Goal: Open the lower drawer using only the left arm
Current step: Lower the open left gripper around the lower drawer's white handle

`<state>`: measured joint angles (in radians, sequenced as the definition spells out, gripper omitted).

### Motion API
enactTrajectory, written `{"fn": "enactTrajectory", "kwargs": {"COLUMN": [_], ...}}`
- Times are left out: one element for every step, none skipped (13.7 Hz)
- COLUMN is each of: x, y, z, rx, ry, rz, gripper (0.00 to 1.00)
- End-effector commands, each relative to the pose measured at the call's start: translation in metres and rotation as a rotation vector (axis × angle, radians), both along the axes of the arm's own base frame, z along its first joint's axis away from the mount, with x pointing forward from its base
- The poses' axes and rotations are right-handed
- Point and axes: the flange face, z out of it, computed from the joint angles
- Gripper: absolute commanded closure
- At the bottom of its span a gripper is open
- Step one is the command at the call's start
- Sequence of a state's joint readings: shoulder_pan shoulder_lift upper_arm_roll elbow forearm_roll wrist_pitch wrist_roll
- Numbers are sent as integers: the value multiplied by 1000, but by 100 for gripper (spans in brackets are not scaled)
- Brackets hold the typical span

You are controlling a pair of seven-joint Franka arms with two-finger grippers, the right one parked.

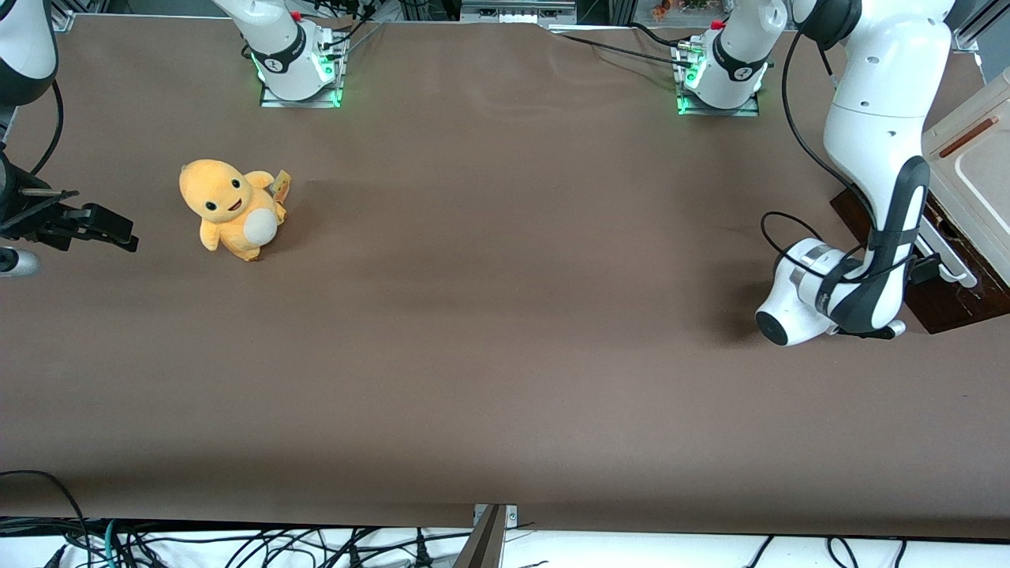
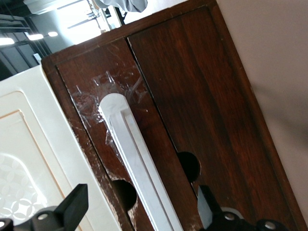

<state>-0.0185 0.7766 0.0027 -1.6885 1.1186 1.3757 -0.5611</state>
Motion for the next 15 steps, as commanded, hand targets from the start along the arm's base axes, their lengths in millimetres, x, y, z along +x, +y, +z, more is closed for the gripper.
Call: {"fn": "enactTrajectory", "kwargs": {"x": [7, 6, 4, 3, 2, 1, 2, 3, 2, 4, 9, 9, 9, 10, 10], "y": [11, 16, 18, 21, 25, 29, 30, 33, 36, 40, 40, 40, 40, 40, 40], "z": [-5, -8, -12, -16, -16, -16, -16, -15, -16, -14, -11, -11, -11, -10, -10], "rx": [45, 46, 46, 47, 49, 49, 51, 60, 60, 60, 60, 61, 61, 63, 63], "ry": [-4, 0, 8, 14, 17, 17, 14, 16, 17, 8, -1, -4, -4, -7, -7], "rz": [-18, -13, -12, -6, -3, 0, -3, -11, -8, -2, -3, -2, -2, -3, -4], "gripper": [0, 0, 0, 0, 0, 0, 1, 5, 13, 20, 28, 34, 43, 52, 59]}}
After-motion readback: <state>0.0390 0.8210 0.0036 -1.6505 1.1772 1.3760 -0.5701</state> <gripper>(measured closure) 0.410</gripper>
